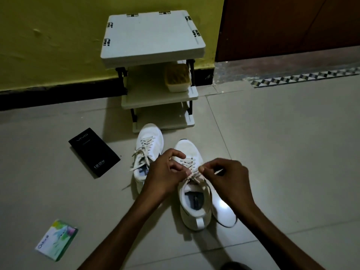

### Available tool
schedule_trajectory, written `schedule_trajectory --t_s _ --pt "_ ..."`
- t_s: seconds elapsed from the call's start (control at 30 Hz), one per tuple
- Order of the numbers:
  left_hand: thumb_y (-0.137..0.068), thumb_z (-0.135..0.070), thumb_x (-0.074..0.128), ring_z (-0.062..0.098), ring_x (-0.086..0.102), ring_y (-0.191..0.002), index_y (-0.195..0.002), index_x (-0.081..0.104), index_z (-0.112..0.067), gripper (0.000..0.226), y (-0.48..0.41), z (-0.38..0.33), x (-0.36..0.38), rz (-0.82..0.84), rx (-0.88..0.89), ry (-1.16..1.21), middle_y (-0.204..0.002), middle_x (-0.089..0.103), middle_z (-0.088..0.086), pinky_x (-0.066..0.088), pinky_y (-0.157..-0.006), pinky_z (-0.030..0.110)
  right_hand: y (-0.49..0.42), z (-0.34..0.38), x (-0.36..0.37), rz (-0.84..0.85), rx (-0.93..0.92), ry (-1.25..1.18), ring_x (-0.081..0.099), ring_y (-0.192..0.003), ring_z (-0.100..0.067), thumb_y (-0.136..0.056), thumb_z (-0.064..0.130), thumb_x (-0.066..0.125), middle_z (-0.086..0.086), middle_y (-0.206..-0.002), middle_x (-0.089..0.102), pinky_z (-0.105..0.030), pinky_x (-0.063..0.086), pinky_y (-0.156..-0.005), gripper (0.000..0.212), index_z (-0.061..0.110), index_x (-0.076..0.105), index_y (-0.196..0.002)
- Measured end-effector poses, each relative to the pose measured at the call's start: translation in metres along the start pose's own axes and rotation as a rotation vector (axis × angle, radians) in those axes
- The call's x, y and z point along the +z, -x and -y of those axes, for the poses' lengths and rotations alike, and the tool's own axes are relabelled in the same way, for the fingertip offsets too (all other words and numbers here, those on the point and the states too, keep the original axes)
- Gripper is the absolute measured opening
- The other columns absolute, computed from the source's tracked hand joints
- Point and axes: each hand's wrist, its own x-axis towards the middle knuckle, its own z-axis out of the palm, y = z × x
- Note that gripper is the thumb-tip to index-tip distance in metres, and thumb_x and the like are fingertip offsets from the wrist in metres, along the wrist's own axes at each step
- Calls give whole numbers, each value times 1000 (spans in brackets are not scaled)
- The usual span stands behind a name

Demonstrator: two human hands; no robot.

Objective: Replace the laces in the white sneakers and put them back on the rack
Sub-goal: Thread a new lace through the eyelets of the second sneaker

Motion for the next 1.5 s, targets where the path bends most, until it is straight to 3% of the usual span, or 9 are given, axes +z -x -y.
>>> schedule_trajectory --t_s 0.07,0.13,0.27,0.53,0.67,0.73,0.87,1.2,1.5 --pt "-77 -10 79 5 68 -69 -106 58 -26 39 -1 -1 -3 11 60 -107 -75 74 -4 53 -71 24 0 0 -4 -107 -186 12 61 -69 -2 -78 25 80 15 -80 68 -7 44 -61 15 29 74 -91" --pt "-78 -11 78 4 70 -73 -109 55 -28 43 -1 -4 -4 38 109 -156 -77 74 -6 55 -76 25 -1 -1 -4 35 -255 18 62 -68 -3 -79 24 79 15 -85 69 -8 43 -61 18 30 74 -95" --pt "-79 -11 79 3 70 -73 -110 52 -25 44 0 -5 -3 63 149 -200 -77 75 -6 56 -78 25 -2 -10 3 192 -276 130 62 -66 -1 -83 28 76 15 -75 71 -18 50 -64 3 29 76 -80" --pt "-79 -7 77 5 69 -69 -104 55 -23 37 5 7 -4 62 35 -100 -75 75 -3 54 -72 25 -2 -10 13 258 -300 378 61 -70 -10 -87 35 67 5 -79 68 -19 46 -62 15 21 71 -82" --pt "-73 -16 83 3 61 -65 -90 62 -25 29 4 19 -7 13 112 -349 -80 65 -7 53 -67 22 2 -6 17 288 -296 589 62 -85 -22 -79 31 69 1 -94 63 -17 36 -56 20 18 62 -92" --pt "-72 -25 85 4 62 -66 -86 65 -23 25 6 23 -5 52 118 -458 -79 64 -9 51 -66 21 7 -9 24 253 -345 724 61 -82 -23 -70 34 74 -1 -91 62 -25 40 -57 31 16 61 -90" --pt "-73 -31 81 5 63 -63 -79 68 -20 18 10 32 4 -13 114 -479 -70 68 -7 55 -68 26 13 -12 45 118 -415 940 56 -53 -22 -37 32 88 -3 -61 57 -24 24 -44 42 13 62 -65" --pt "-71 -25 69 8 69 -68 -75 76 -23 9 6 43 0 -19 58 -359 -70 73 -9 57 -73 32 8 -17 65 -14 -504 1020 51 -48 -26 -42 20 75 -7 -56 54 -23 30 -42 23 13 60 -58" --pt "-78 -13 75 9 70 -69 -77 78 -19 7 3 50 -1 -10 22 -270 -69 74 -8 57 -73 27 13 -17 73 -74 -358 904 54 -46 -25 -36 17 83 -5 -57 55 -24 29 -41 34 13 59 -60"
